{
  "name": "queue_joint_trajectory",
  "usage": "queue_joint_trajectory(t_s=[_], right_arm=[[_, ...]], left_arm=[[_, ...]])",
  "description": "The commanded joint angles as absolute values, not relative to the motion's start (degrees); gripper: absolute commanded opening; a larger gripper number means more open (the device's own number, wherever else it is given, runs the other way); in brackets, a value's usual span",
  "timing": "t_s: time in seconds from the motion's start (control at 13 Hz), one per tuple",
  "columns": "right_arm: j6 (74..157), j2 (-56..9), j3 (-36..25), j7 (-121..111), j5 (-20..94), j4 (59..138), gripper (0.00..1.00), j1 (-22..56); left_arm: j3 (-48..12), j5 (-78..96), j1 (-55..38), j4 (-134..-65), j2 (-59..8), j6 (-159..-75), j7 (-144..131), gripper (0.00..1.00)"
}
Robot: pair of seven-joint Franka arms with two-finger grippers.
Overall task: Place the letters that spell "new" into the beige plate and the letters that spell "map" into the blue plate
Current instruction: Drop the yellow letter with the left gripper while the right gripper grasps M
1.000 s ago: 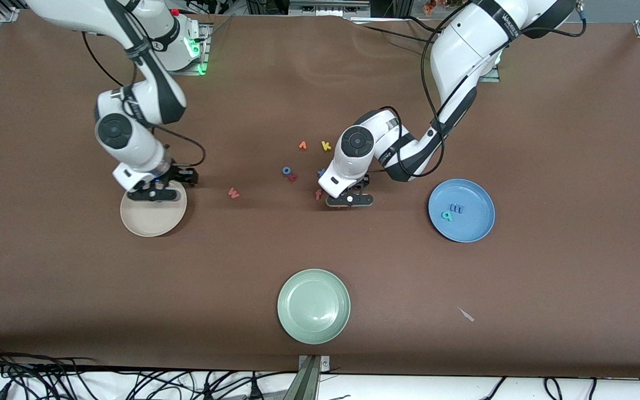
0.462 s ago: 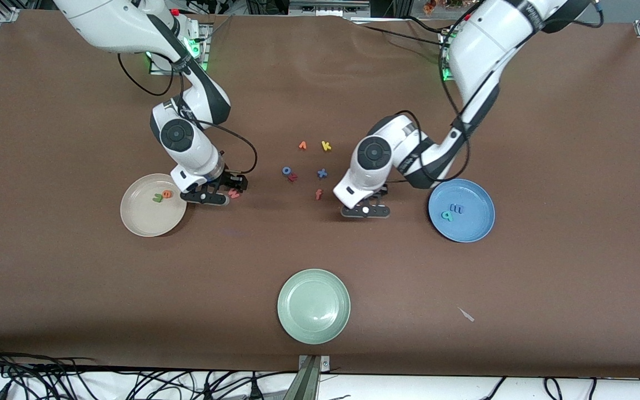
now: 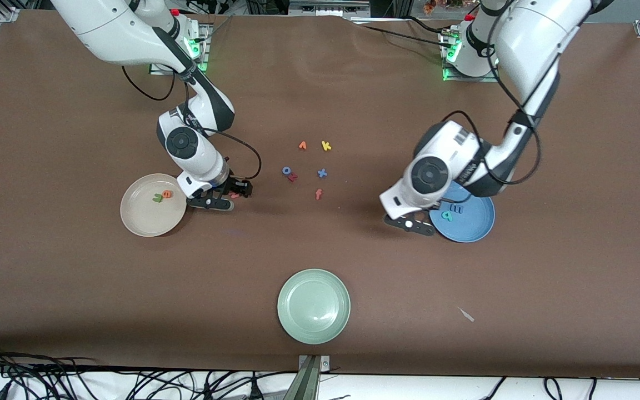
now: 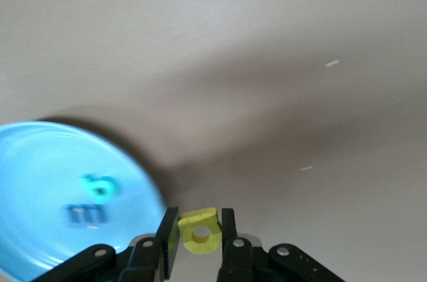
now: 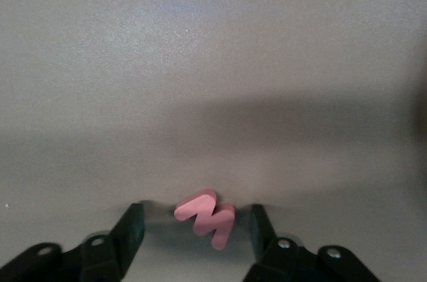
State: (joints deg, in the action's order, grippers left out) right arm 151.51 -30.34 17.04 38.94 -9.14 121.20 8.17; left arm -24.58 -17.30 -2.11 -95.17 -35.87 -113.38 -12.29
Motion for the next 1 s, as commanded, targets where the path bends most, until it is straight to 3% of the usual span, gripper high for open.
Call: queue_joint_trajectory(t_s=[0.0, 0.15, 0.23, 0.31, 0.62, 0.92], right_arm=[[151.96, -30.68, 17.05, 40.25, -9.67, 121.55, 0.35, 8.53], [151.61, -30.5, 17.05, 40.08, -9.67, 121.81, 0.19, 8.53], [151.35, -30.15, 16.96, 39.56, -9.67, 121.82, 0.19, 8.35], [151.0, -29.1, 16.96, 38.42, -9.67, 121.73, 0.19, 8.26], [135.64, -20.59, 16.53, 22.28, -9.49, 119.53, 0.17, 2.21], [133.51, -18.28, 11.17, 3.47, -9.41, 119.62, 0.17, -1.74]], left_arm=[[-24.96, -17.4, 3.5, -97.29, -34.8, -112.85, 1.79, 0.02], [-24.96, -17.58, 6.32, -98.25, -34.98, -113.2, 5.79, 0.09], [-25.13, -17.49, 7.81, -98.35, -34.98, -113.2, 6.06, 0.43], [-25.48, -17.49, 7.65, -98.35, -34.63, -112.86, 6.5, 0.97], [-30.76, -15.56, 7.83, -96.51, -32.0, -110.13, 6.24, 1.0], [-32.43, -15.29, 7.56, -92.65, -28.4, -103.73, 5.8, 1.0]])
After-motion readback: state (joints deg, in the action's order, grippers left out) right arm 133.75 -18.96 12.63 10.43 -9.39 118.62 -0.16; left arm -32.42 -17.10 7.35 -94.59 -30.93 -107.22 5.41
